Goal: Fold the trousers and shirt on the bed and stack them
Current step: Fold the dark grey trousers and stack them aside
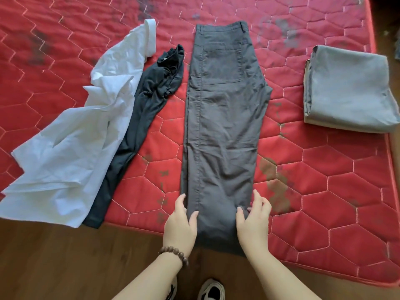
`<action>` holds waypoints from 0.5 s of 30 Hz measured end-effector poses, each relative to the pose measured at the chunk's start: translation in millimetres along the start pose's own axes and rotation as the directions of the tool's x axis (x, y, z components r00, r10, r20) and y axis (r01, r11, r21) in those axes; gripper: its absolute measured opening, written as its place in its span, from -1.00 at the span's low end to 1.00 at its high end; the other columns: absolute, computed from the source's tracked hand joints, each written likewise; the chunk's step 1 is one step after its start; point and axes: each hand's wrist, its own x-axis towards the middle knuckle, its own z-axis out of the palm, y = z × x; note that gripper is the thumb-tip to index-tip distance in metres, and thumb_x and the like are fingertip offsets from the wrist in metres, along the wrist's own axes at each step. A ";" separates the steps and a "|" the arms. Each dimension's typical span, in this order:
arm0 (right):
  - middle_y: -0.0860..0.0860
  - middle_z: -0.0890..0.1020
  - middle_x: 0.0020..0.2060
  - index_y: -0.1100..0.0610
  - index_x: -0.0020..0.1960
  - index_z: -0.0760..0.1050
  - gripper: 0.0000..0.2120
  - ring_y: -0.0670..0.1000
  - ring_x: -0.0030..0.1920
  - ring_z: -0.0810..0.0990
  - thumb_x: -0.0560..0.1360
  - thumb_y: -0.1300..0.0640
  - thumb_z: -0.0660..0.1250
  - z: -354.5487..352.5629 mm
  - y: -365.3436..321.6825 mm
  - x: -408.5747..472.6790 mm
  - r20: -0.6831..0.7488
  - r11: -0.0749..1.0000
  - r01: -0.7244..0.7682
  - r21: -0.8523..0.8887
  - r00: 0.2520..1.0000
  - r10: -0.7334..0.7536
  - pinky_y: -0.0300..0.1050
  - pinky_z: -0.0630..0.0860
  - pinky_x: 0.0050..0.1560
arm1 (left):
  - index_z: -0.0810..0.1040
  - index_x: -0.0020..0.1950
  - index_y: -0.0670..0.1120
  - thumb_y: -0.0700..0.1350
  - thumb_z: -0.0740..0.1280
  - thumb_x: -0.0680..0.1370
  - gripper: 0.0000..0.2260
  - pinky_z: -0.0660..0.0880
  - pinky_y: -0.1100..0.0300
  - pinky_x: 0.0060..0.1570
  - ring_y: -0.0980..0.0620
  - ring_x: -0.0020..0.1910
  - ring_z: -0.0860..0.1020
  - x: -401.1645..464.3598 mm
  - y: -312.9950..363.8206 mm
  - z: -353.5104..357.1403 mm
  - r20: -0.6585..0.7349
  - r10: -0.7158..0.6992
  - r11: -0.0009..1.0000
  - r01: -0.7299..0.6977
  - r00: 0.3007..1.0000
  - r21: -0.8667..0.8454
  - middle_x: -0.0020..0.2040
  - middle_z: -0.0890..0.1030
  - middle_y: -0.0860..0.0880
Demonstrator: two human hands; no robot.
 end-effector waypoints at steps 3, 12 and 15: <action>0.09 0.47 0.10 0.17 0.38 0.33 -0.54 0.14 0.07 0.51 0.52 0.12 0.34 1.6 0.9 2.7 -0.024 0.976 -0.197 0.089 0.980 0.200 -0.17 0.30 -0.02 | 0.51 -0.10 -0.08 -0.04 0.33 0.55 -0.87 0.44 0.15 -0.26 -0.05 -0.23 0.55 1.5 -4.1 -4.6 0.006 0.011 1.000 -0.011 1.000 0.002 -0.26 0.59 -0.02; 0.05 0.59 -0.24 0.11 -0.01 0.43 -0.80 0.13 -0.18 0.52 0.55 -0.03 0.29 1.3 -9.9 -11.7 -0.024 0.982 -0.164 0.097 0.986 0.167 -0.06 0.35 -0.24 | 0.43 -0.23 -0.02 -0.08 0.29 0.58 -0.82 0.29 0.23 -0.38 0.04 -0.36 0.48 3.2 -18.6 -15.4 -0.113 -0.101 0.992 0.092 0.988 -0.081 -0.38 0.51 0.07; -0.03 0.50 -0.35 0.11 -0.19 0.37 -0.73 0.00 -0.30 0.47 0.53 -0.06 0.31 4.0 -4.5 -17.3 0.056 0.978 -0.170 0.125 0.985 0.164 -0.14 0.35 -0.34 | 0.41 -0.29 -0.02 -0.04 0.31 0.56 -0.77 0.26 0.28 -0.41 0.06 -0.35 0.46 5.5 -24.1 -13.6 -0.031 -0.151 0.988 0.150 0.988 -0.021 -0.38 0.50 0.06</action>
